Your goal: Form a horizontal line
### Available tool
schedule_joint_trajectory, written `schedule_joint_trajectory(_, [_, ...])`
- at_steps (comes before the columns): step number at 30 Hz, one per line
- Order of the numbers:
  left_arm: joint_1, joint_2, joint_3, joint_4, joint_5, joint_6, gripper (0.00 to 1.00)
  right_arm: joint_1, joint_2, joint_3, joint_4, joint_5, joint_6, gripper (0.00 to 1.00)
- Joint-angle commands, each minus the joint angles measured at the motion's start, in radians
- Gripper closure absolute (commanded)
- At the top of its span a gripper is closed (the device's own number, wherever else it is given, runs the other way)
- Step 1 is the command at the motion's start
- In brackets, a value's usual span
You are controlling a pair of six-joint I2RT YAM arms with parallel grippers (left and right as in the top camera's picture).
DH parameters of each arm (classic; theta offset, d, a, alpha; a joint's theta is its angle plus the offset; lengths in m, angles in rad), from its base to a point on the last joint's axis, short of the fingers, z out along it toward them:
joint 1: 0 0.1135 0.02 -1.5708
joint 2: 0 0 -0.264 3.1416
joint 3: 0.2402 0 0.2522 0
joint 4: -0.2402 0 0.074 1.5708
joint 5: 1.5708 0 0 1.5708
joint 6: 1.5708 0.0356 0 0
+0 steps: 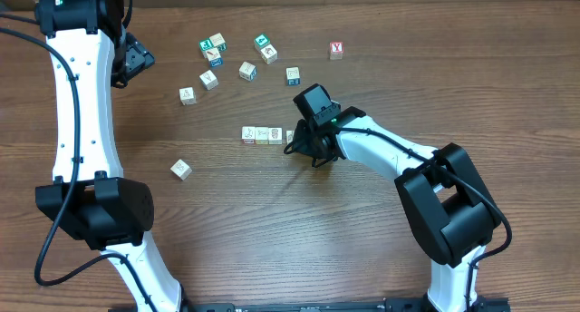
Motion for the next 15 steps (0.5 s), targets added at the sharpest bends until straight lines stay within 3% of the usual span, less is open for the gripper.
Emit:
schedule_joint_trajectory(1, [-0.006, -0.008, 0.013, -0.002, 0.000, 0.022, 0.00, 0.006, 0.042, -0.035, -0.024, -0.048, 0.004, 0.96])
schedule_joint_trajectory(15, [-0.006, -0.008, 0.013, -0.002, 0.000, 0.022, 0.00, 0.006, 0.042, -0.035, 0.025, -0.045, 0.003, 0.96])
